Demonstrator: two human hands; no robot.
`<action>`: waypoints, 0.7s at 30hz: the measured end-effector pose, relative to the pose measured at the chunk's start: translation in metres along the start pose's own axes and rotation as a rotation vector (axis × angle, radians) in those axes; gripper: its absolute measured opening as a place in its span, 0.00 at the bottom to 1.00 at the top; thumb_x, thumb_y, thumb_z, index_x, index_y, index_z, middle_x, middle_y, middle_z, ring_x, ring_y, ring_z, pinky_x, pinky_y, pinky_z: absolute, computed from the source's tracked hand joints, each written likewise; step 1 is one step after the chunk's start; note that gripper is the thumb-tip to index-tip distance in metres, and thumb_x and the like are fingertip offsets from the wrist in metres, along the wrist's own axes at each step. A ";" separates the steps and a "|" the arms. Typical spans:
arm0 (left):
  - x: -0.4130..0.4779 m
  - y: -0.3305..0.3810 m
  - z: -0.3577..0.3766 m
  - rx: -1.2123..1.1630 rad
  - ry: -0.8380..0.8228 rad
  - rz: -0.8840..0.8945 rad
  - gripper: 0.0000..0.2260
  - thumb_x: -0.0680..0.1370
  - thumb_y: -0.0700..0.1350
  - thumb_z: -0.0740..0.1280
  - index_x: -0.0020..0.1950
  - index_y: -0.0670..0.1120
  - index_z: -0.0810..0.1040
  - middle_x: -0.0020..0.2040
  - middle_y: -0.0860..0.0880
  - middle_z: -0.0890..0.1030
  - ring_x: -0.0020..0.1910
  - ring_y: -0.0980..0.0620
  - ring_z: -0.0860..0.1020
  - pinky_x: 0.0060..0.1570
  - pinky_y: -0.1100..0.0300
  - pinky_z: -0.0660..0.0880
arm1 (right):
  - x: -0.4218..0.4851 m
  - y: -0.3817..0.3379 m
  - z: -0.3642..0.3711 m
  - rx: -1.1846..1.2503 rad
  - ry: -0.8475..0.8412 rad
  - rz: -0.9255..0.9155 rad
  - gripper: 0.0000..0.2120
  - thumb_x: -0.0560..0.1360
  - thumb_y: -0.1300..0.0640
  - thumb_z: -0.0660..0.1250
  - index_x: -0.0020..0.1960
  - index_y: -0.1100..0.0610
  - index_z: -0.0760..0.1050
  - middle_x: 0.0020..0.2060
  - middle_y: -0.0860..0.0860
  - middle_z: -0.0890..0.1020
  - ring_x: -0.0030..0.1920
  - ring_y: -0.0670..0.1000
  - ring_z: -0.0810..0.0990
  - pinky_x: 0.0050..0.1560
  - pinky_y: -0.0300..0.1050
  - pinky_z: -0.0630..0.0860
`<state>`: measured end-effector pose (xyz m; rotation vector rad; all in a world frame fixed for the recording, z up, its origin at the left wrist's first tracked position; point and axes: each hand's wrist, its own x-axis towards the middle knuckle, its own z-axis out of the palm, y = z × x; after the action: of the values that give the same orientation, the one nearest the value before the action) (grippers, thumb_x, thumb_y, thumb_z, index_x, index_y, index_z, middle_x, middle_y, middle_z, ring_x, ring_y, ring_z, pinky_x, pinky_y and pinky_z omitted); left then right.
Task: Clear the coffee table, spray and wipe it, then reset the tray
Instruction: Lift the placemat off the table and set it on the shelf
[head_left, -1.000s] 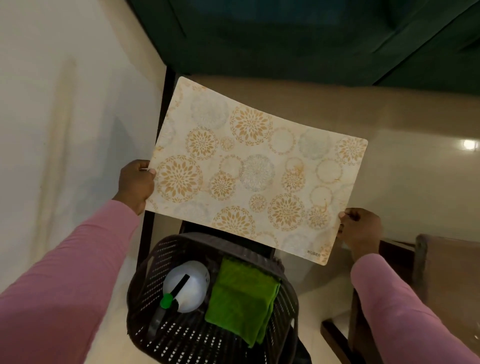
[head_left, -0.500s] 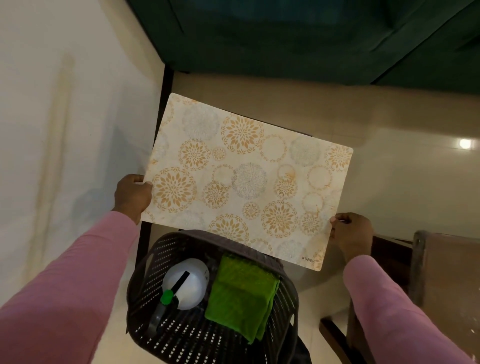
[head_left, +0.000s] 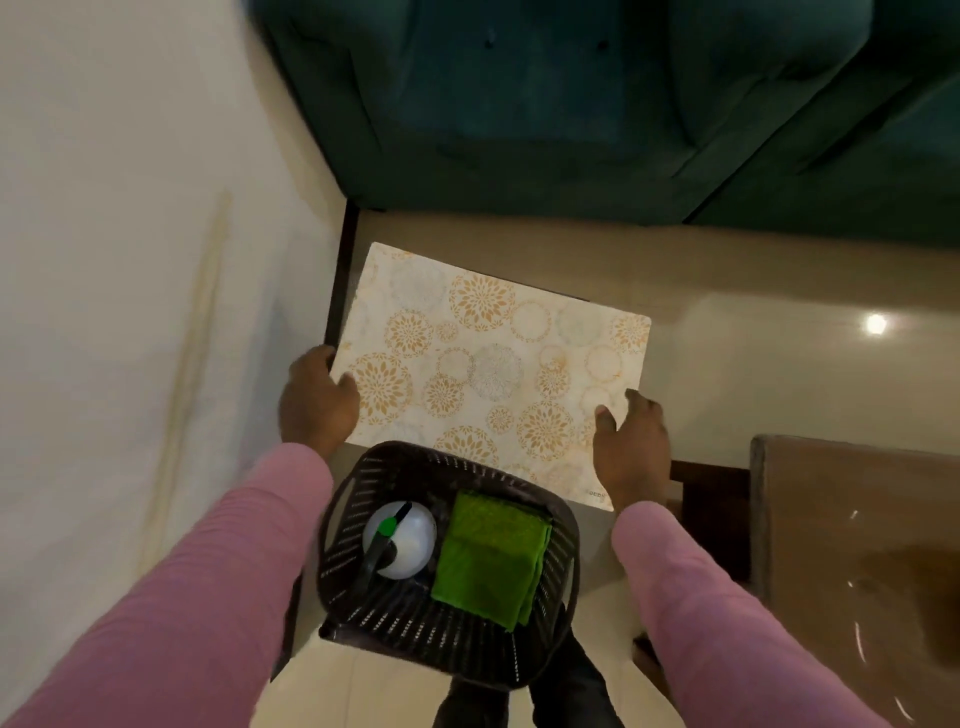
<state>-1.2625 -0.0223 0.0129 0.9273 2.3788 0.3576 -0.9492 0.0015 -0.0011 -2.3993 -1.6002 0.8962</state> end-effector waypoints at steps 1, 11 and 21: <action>-0.015 0.006 -0.007 0.036 0.005 0.065 0.20 0.80 0.42 0.63 0.72 0.43 0.68 0.70 0.40 0.70 0.67 0.39 0.72 0.67 0.45 0.68 | -0.011 -0.008 -0.007 -0.003 -0.001 -0.028 0.24 0.79 0.49 0.59 0.71 0.59 0.65 0.68 0.57 0.70 0.67 0.60 0.71 0.68 0.56 0.67; -0.187 0.044 -0.055 0.329 -0.066 0.405 0.23 0.81 0.48 0.60 0.75 0.48 0.62 0.79 0.41 0.56 0.78 0.39 0.54 0.75 0.41 0.54 | -0.162 -0.057 -0.086 -0.163 0.010 -0.279 0.25 0.80 0.48 0.56 0.73 0.59 0.60 0.72 0.57 0.65 0.74 0.58 0.59 0.75 0.57 0.55; -0.335 0.030 -0.075 0.292 -0.095 0.432 0.25 0.81 0.52 0.57 0.77 0.47 0.59 0.79 0.42 0.56 0.78 0.40 0.52 0.76 0.42 0.49 | -0.284 0.005 -0.147 -0.246 0.025 -0.416 0.27 0.80 0.50 0.56 0.75 0.59 0.56 0.74 0.57 0.61 0.76 0.57 0.54 0.76 0.56 0.49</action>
<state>-1.0868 -0.2340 0.2212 1.5640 2.1657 0.1202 -0.9423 -0.2168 0.2319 -2.0712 -2.1955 0.6186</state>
